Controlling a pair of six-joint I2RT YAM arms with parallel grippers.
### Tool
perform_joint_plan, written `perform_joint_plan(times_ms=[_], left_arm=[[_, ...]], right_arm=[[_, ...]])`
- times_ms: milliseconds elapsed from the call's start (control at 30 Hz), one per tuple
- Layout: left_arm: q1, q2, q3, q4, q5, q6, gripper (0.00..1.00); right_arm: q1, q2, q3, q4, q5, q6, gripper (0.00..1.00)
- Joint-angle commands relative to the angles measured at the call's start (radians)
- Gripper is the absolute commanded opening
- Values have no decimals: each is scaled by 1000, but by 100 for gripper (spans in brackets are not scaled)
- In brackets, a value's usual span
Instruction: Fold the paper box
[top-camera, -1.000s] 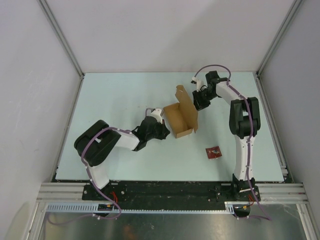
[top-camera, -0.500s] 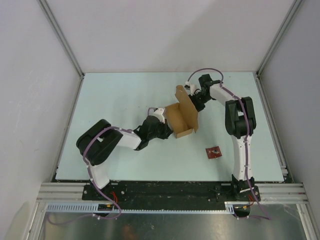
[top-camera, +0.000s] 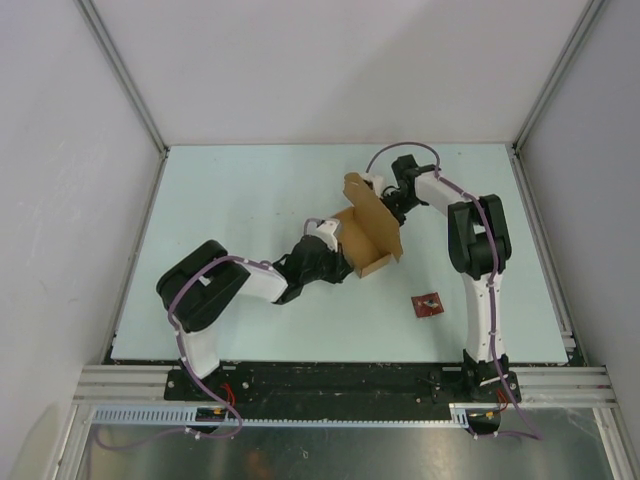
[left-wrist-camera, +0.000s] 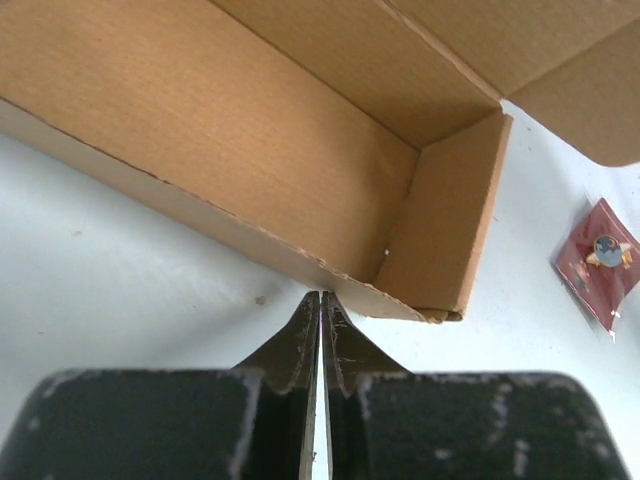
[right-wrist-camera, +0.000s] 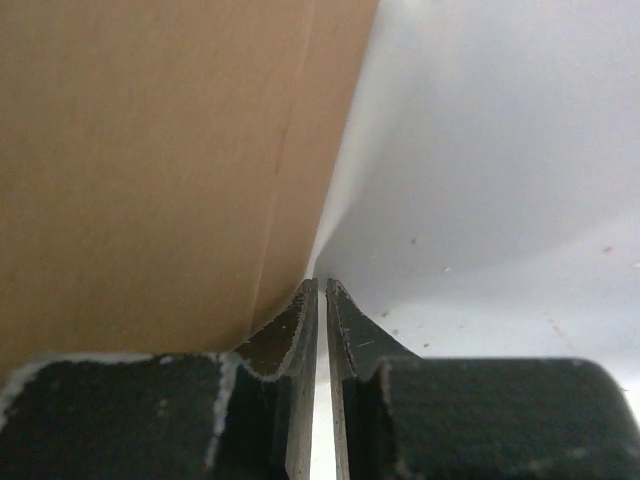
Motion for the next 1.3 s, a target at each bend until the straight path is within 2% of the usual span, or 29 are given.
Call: perform_joint_plan(times_ms=[0, 300, 767, 1133, 1267], left_arm=[[-32, -12, 15, 36, 11, -9, 7], [-98, -70, -66, 36, -39, -13, 6], [-222, -115, -103, 36, -100, -41, 6], [-313, -145, -151, 36, -176, -79, 6], [-342, -150, -164, 36, -203, -88, 8]], right_arm=[[31, -75, -46, -65, -20, -113, 12], [100, -146, -138, -98, -6, -237, 13], [148, -169, -167, -183, -26, -377, 14], [183, -173, -163, -217, -45, -418, 15], [171, -196, -169, -165, -46, -359, 15]])
